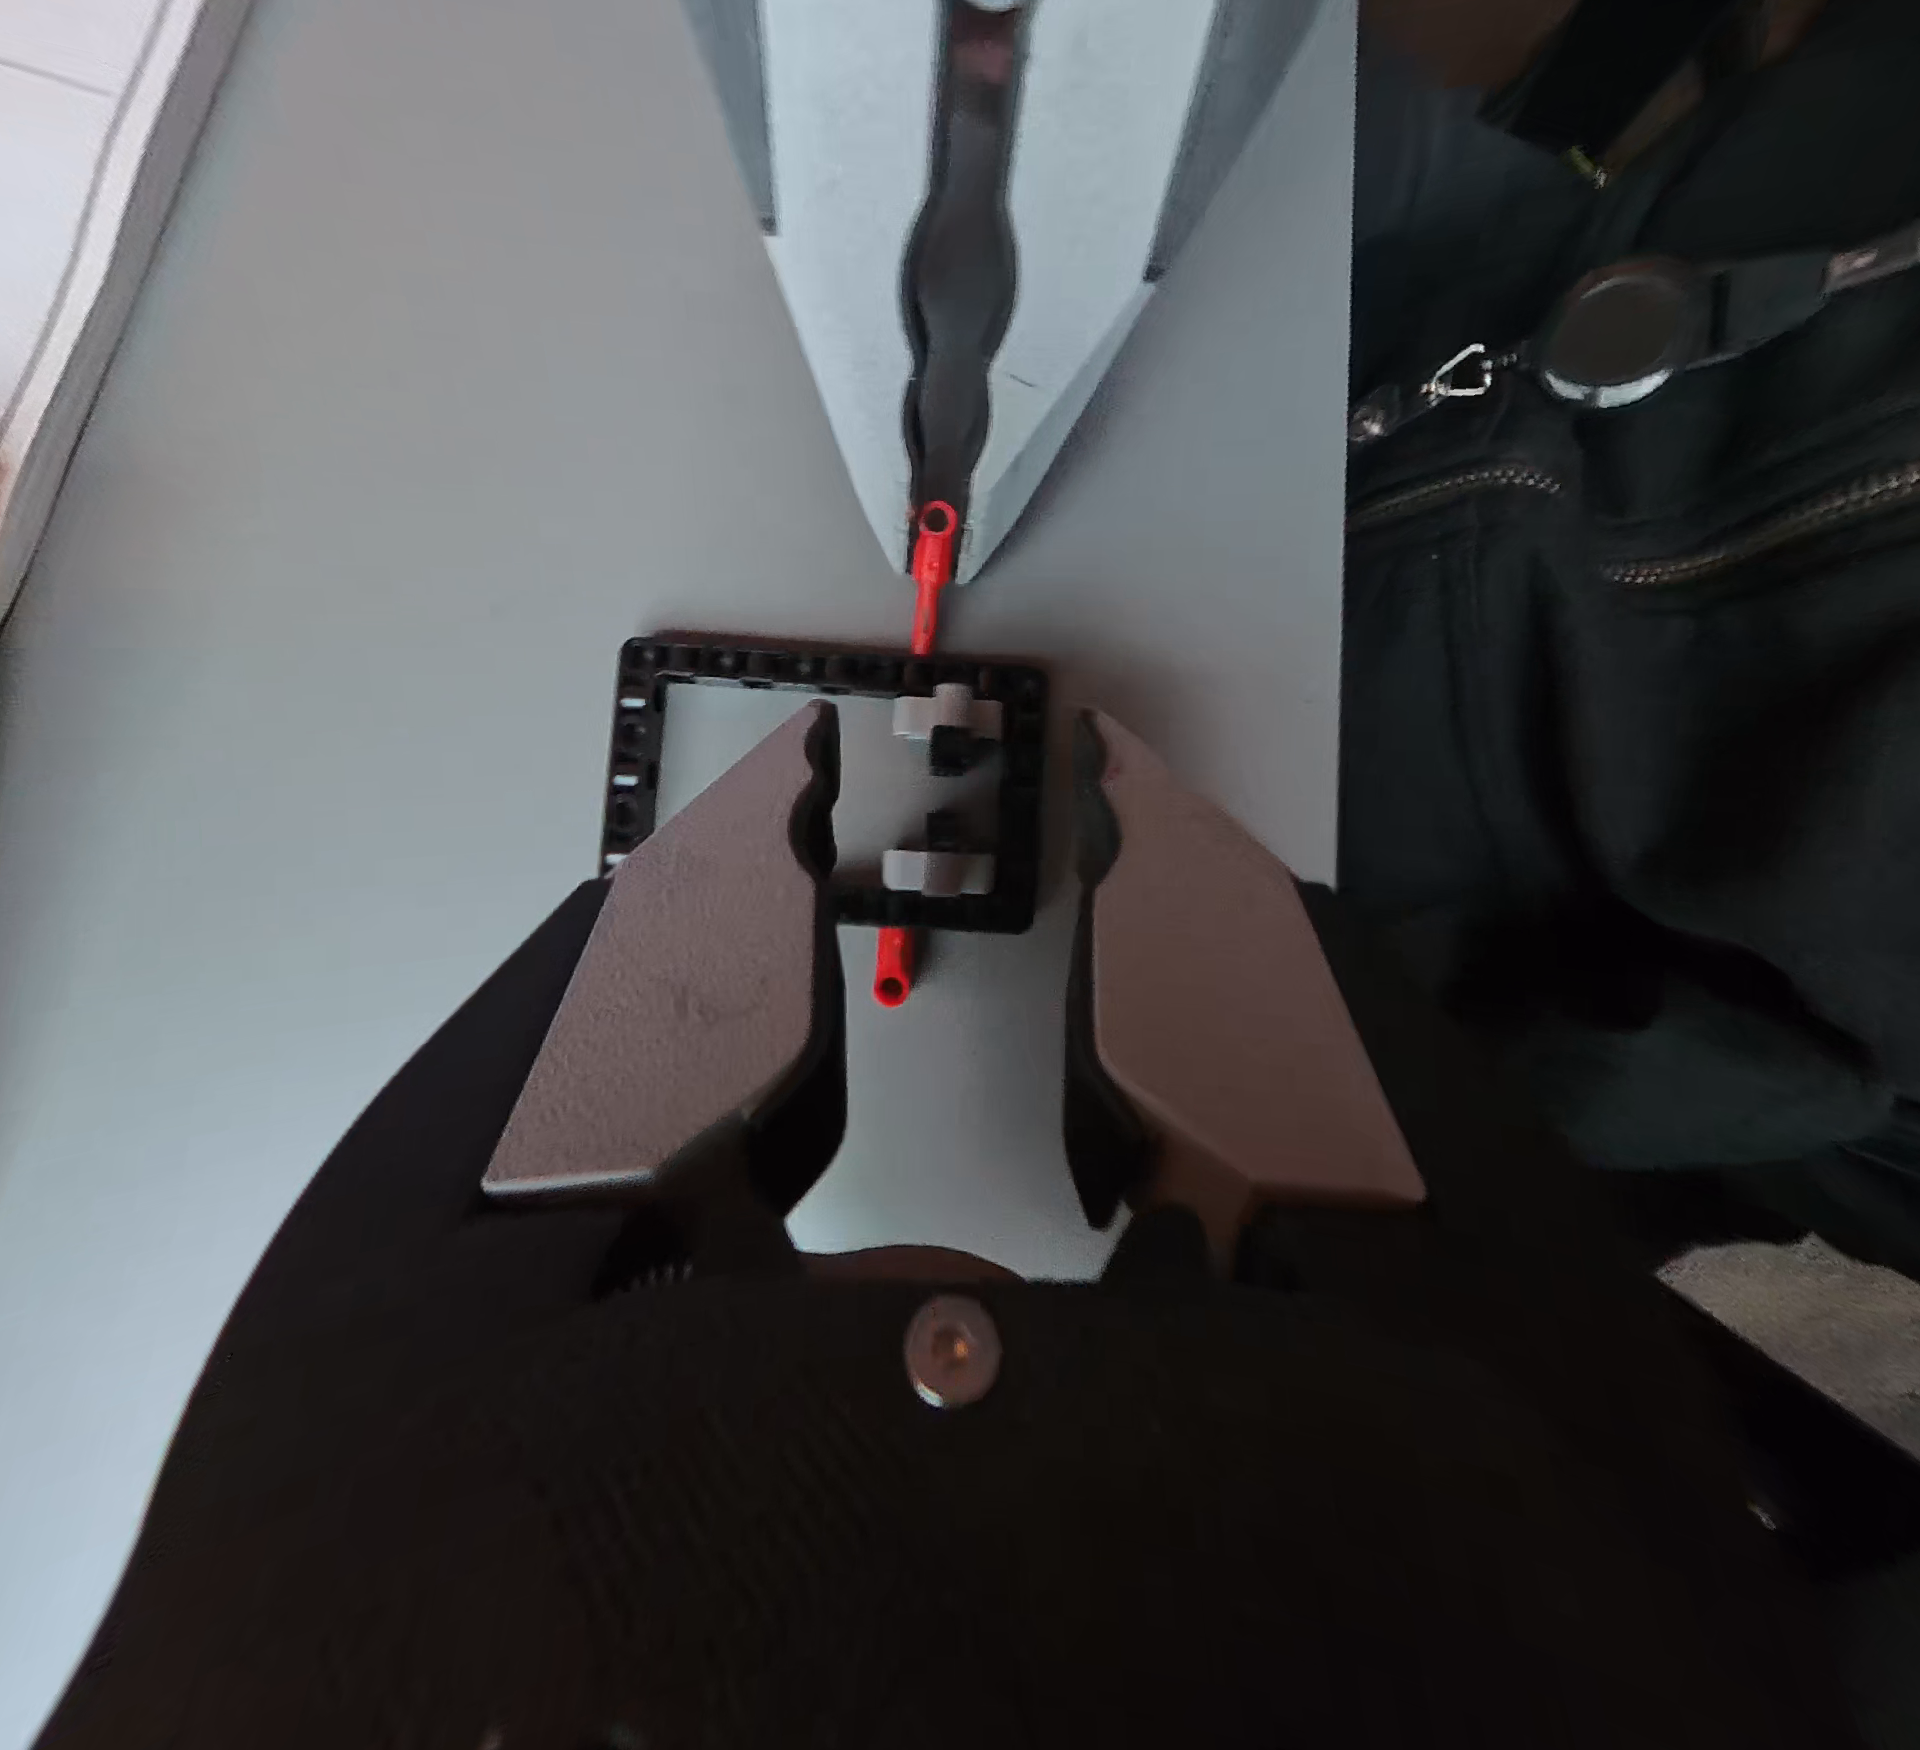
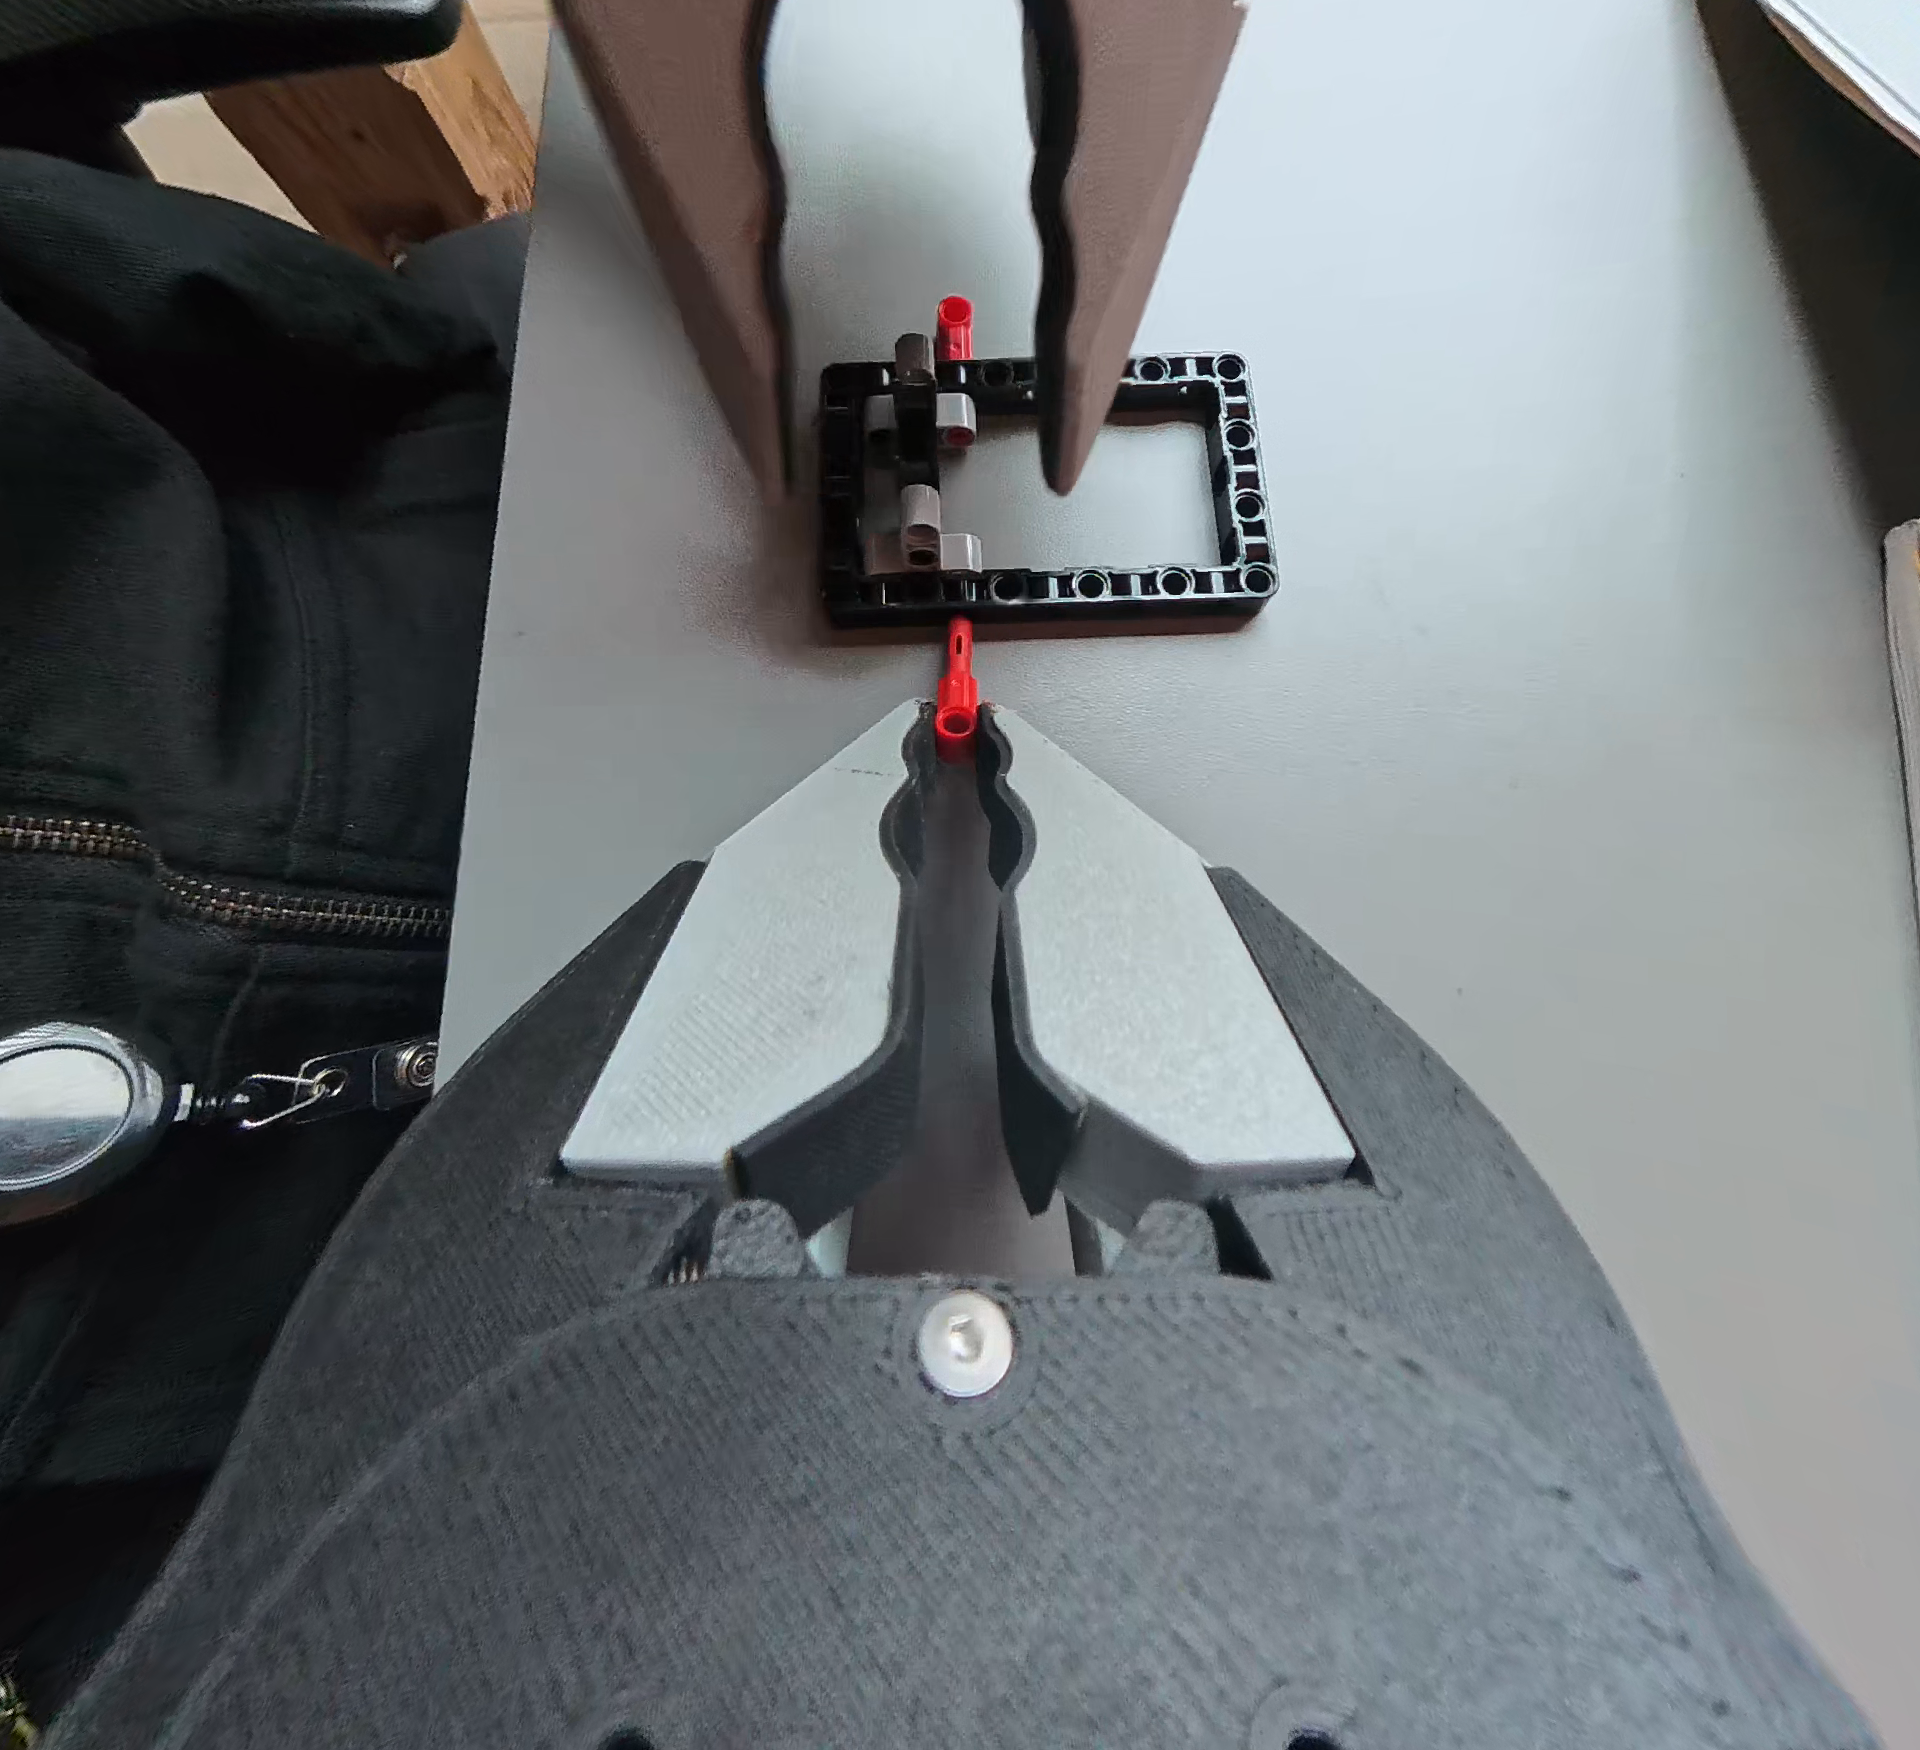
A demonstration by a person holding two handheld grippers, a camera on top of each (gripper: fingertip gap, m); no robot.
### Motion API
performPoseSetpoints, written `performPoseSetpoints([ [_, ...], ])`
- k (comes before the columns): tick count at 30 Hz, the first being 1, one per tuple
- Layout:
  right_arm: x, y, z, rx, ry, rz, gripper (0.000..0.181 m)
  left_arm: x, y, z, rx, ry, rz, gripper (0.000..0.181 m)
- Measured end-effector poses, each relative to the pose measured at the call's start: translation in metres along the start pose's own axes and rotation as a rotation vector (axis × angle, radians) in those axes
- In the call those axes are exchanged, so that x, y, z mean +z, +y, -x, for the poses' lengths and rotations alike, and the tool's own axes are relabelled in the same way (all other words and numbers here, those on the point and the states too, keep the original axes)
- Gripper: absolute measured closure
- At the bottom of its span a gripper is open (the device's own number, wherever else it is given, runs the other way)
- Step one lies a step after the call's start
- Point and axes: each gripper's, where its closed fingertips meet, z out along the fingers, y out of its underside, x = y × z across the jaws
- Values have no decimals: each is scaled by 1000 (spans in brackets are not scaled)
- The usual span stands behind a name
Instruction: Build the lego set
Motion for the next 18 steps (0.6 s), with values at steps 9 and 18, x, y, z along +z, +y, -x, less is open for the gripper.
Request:
performPoseSetpoints([
  [9,-7,0,0,15,-15,-30,177,17,11,-8,59,-82,114,137],
  [18,-7,-1,0,10,-8,-34,177,19,9,-2,38,-59,82,150],
])
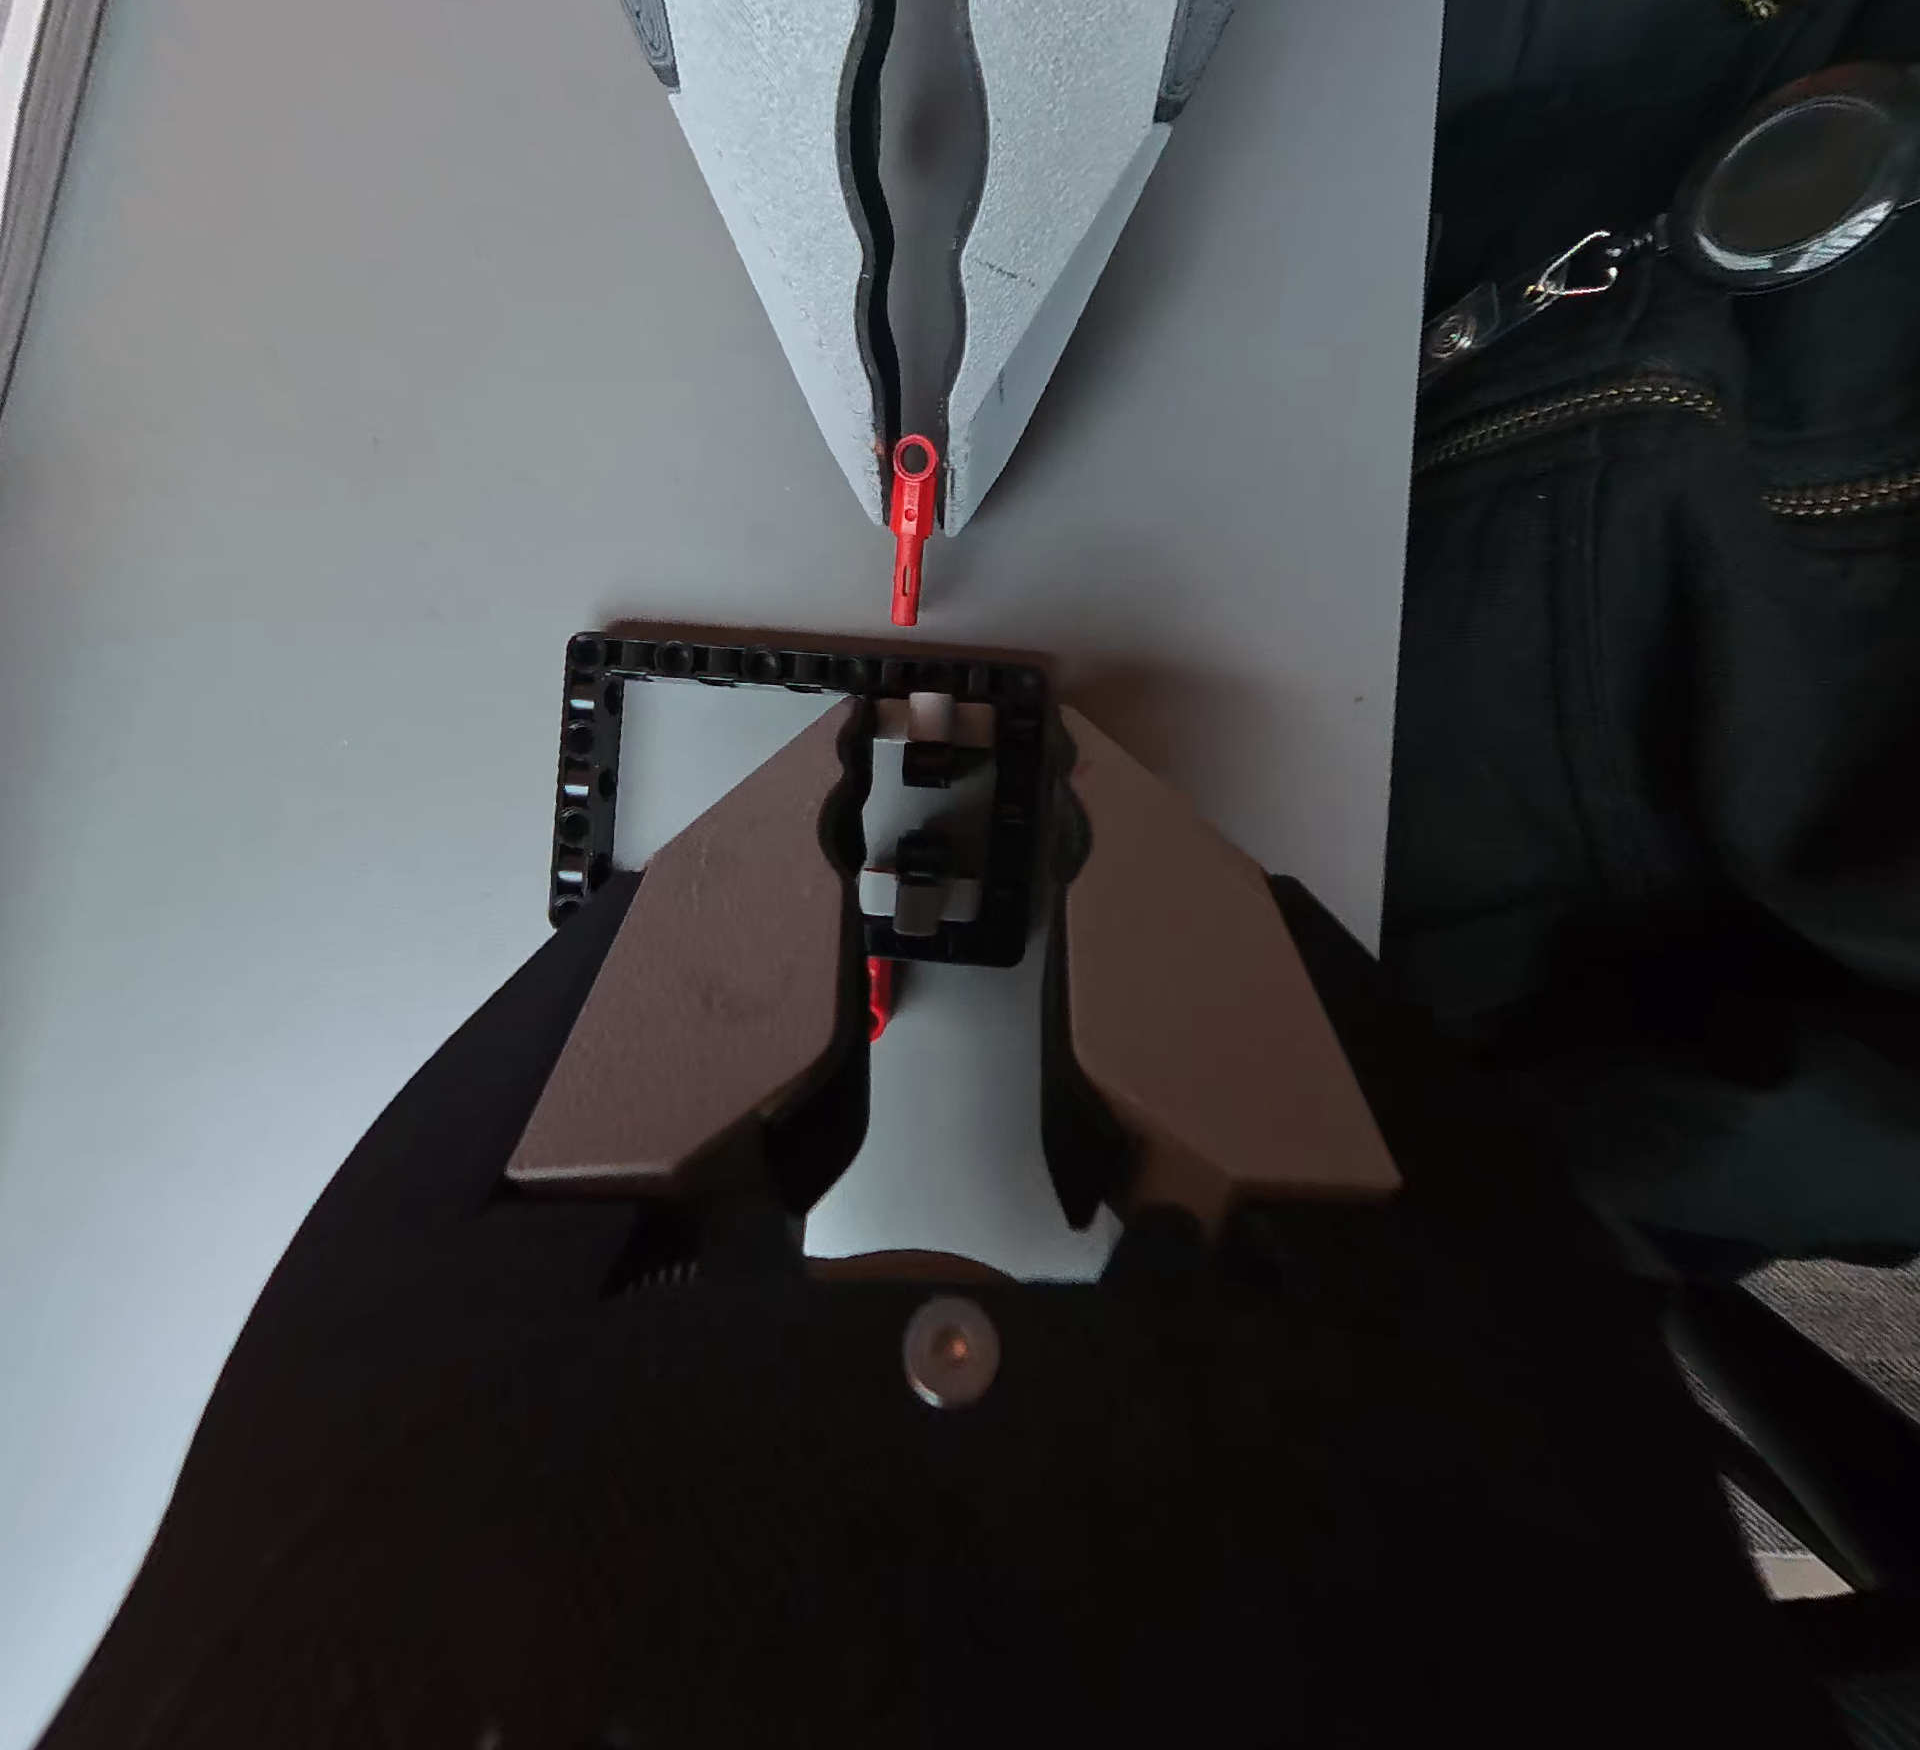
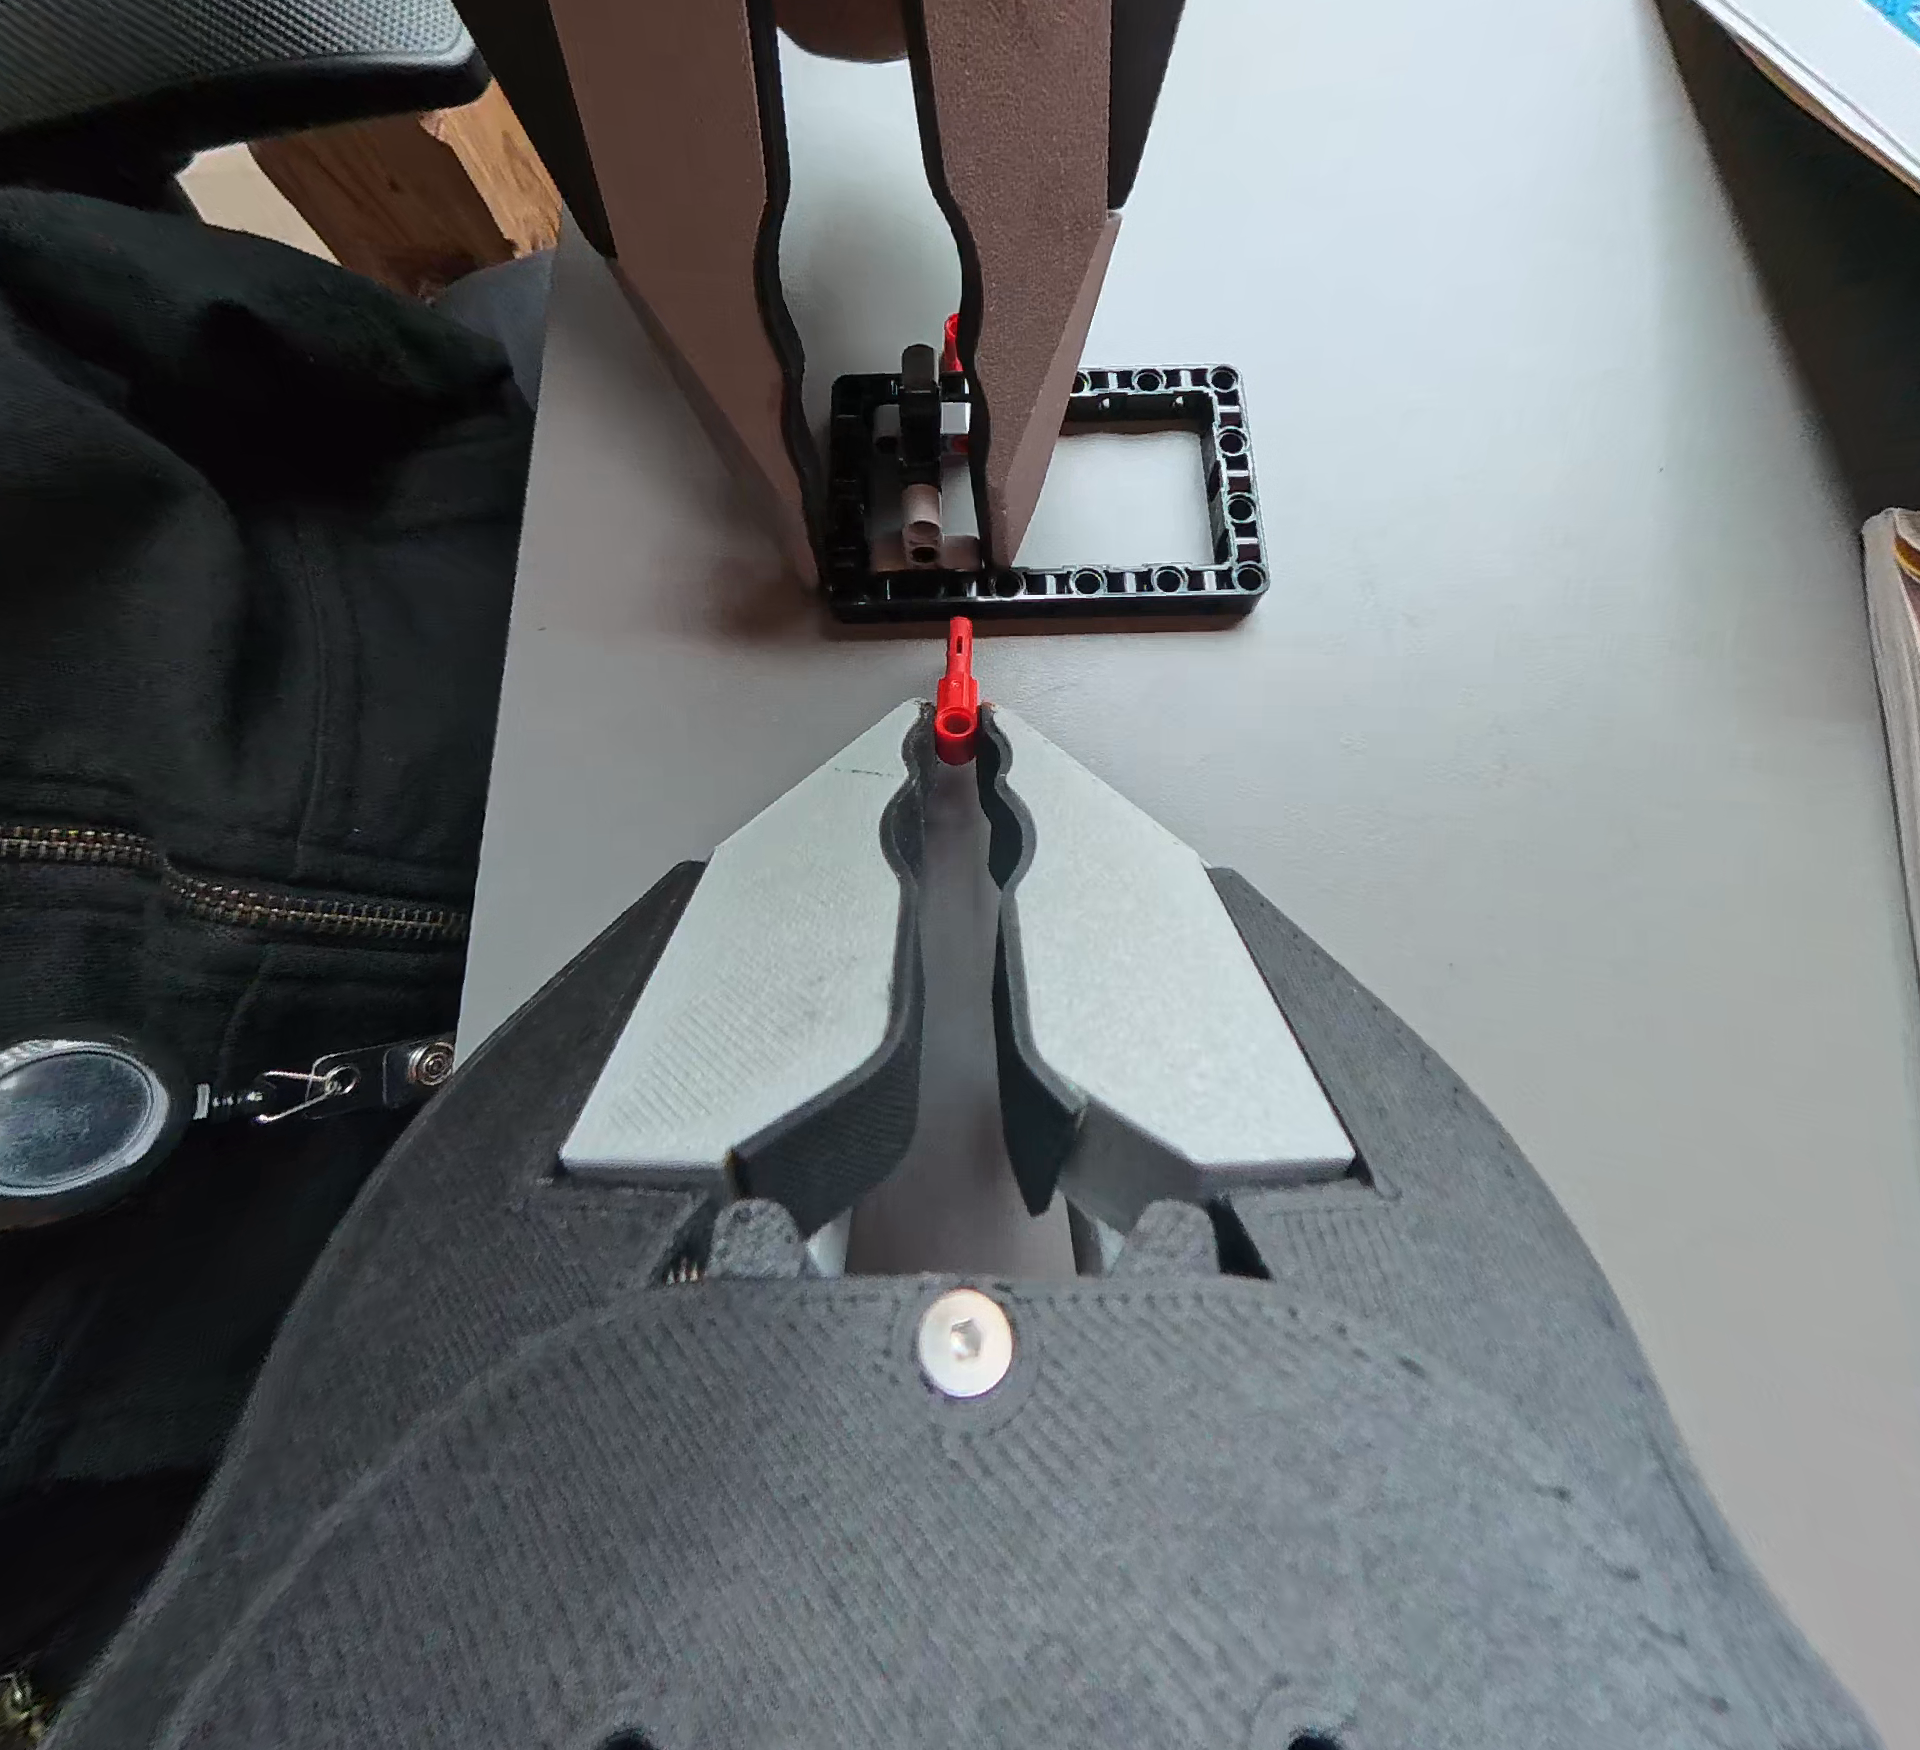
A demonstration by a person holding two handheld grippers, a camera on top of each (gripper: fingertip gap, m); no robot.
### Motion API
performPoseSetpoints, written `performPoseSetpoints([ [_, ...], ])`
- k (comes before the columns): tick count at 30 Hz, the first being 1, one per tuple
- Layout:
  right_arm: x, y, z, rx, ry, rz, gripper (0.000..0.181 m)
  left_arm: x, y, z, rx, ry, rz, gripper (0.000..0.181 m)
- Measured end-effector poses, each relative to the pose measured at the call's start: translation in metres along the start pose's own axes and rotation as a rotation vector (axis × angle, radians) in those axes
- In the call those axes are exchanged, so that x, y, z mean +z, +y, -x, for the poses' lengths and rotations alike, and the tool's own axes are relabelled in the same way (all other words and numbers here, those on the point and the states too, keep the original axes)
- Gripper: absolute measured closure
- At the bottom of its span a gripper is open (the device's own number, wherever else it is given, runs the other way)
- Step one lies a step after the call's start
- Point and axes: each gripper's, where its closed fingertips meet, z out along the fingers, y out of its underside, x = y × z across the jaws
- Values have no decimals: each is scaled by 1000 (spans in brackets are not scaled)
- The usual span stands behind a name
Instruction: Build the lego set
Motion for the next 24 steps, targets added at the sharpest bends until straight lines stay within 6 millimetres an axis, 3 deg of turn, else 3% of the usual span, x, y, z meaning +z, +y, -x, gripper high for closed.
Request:
performPoseSetpoints([
  [5,-10,-11,3,-15,-4,-94,177,-10,-4,-2,-54,14,-84,150],
  [9,-29,-26,12,8,-55,-187,177,-41,-35,-4,-72,23,-386,151],
  [13,-59,-36,15,10,-45,-210,177,-73,-56,-14,76,-113,-741,151],
  [16,-76,-37,18,35,-9,-182,177,-62,-49,-11,92,-209,-712,151],
  [19,-86,-44,31,-10,28,-162,177,-51,-53,-29,214,-194,-679,151],
  [24,-71,-26,41,-83,125,-69,177,-29,-57,-31,330,-222,-540,151],
])
